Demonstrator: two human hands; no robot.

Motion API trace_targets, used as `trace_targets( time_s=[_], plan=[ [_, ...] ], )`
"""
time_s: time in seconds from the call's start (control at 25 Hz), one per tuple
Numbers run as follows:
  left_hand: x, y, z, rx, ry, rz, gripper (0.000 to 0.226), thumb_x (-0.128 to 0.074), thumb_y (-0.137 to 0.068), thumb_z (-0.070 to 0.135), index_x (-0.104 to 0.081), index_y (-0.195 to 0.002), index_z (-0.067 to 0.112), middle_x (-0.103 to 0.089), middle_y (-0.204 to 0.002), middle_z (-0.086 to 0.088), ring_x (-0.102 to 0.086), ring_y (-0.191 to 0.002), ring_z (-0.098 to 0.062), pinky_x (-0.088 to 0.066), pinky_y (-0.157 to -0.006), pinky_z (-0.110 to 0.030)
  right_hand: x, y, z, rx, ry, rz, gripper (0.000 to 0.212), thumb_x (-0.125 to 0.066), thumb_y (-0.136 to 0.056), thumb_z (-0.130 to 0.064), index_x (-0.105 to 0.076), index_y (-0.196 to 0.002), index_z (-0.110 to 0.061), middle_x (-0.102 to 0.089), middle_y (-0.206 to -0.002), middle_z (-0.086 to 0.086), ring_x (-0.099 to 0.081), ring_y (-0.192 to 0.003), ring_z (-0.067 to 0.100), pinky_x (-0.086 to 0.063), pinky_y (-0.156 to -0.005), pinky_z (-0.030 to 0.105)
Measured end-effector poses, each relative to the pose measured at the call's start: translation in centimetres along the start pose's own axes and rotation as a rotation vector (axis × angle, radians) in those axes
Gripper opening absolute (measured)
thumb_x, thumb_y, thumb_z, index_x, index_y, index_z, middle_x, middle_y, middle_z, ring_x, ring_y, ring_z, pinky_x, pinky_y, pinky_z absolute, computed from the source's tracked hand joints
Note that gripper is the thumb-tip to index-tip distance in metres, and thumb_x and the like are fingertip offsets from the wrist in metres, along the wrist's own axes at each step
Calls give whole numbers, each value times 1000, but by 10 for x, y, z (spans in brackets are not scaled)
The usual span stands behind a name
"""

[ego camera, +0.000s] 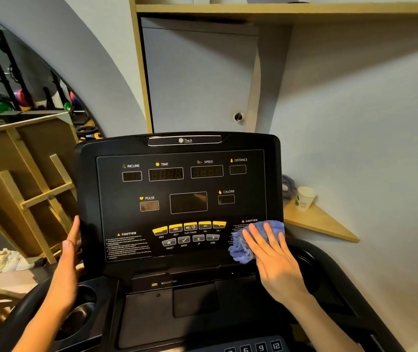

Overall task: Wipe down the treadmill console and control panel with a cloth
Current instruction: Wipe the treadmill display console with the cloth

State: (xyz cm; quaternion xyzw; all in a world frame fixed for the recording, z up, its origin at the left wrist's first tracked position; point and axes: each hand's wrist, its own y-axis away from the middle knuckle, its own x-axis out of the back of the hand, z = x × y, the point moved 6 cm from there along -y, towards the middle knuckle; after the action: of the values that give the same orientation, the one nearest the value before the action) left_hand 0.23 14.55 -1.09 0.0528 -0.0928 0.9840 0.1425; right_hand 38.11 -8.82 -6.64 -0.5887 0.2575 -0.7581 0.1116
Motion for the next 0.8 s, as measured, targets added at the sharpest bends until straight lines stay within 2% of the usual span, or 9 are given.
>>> trace_targets(
  time_s=[0.24, 0.32, 0.48, 0.72, 0.8],
  plan=[
    [-2, 1, 3, 22, 10, -7, 65, -19, -77, 84, -21, -139, 67, -22, -161, -5, -22, -146, -33, -23, -112, -62, -2, -26, 14, -51, 2, -72, 79, -36, -93, -25, -2, -164, -25, -26, -168, 6, -14, -157, 33, -19, -120, 57],
    [-3, 2, 5, 28, 12, -5, 67, -20, -74, 87, -21, -139, 68, -20, -162, -3, -20, -146, -32, -21, -113, -61, 4, -43, 23, -84, -23, -84, 80, -36, -93, -26, 1, -164, -27, -21, -170, 5, -7, -158, 33, -17, -120, 57],
    [-2, 2, 7, 34, 16, -2, 70, -22, -72, 89, -22, -139, 68, -18, -163, 0, -17, -148, -31, -17, -115, -62, 27, -84, 37, -161, -177, -31, 85, -42, -93, -19, 5, -163, -34, -9, -172, -1, 7, -159, 24, -14, -125, 59],
    [-3, 4, 11, 52, 43, -13, 64, -23, -78, 80, -21, -140, 67, -18, -163, 3, -18, -148, -29, -19, -114, -59, 56, -139, 48, -271, -300, 41, 75, -30, -96, -21, 2, -162, -36, 4, -171, -9, 15, -157, 20, -4, -127, 56],
    [-6, 8, 19, 67, 58, -11, 80, -29, -69, 89, -20, -144, 61, -17, -163, 2, -17, -148, -29, -19, -114, -59, 63, -154, 48, -295, -308, 56, 72, -27, -96, -23, 0, -163, -33, 6, -171, -9, 15, -157, 23, -3, -127, 57]
  ],
)
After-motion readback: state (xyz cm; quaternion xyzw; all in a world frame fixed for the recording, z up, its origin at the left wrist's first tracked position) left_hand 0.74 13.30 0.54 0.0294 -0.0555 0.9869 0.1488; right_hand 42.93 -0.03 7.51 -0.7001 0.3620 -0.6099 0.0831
